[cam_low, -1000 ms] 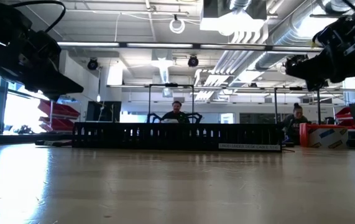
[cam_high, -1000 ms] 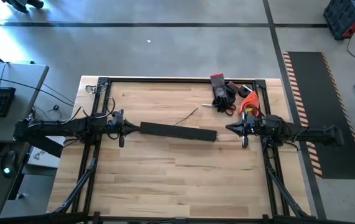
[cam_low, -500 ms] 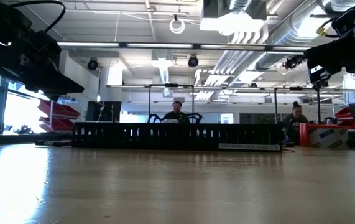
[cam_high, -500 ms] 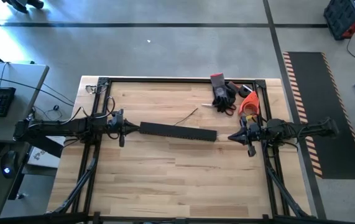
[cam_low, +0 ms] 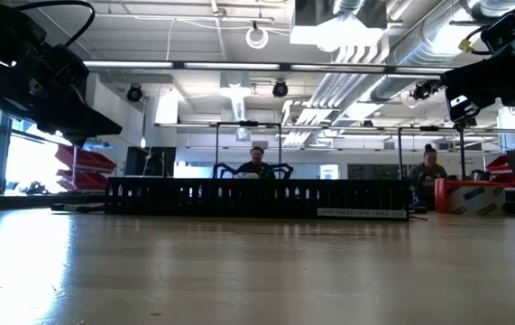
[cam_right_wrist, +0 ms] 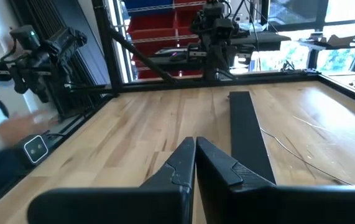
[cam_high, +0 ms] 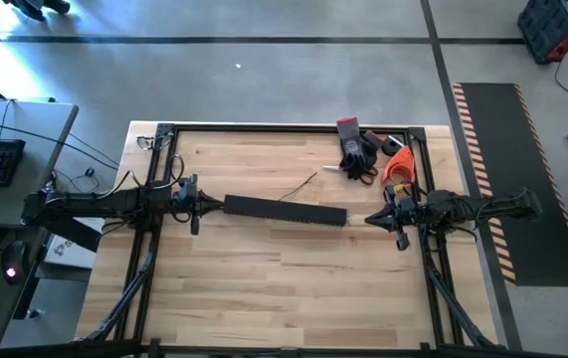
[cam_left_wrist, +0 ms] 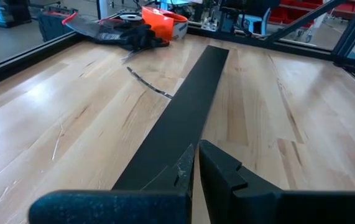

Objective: Ziptie cables
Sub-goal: Return to Home Position

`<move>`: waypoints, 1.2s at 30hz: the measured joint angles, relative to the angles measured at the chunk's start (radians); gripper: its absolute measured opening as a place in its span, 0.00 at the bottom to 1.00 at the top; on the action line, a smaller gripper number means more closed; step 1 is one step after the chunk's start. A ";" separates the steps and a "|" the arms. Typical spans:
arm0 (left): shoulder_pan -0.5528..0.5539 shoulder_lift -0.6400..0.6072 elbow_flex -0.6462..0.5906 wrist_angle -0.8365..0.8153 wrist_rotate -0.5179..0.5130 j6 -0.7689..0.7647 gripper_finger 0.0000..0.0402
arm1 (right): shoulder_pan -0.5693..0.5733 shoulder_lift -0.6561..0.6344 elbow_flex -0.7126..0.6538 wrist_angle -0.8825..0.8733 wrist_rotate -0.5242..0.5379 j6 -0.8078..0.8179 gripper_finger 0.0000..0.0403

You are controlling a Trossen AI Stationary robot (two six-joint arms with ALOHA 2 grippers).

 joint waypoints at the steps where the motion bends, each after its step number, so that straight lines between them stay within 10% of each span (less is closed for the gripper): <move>1: 0.000 0.000 0.000 0.000 0.000 0.000 0.00 | 0.000 0.000 0.000 0.000 0.000 0.000 0.00; 19: -0.113 -0.306 0.001 -0.009 0.061 0.153 0.00 | 0.000 0.001 0.000 -0.002 0.000 0.000 0.00; 36: -0.143 -0.304 0.001 -0.009 0.069 0.229 0.00 | 0.000 0.007 0.000 -0.002 0.002 0.000 0.00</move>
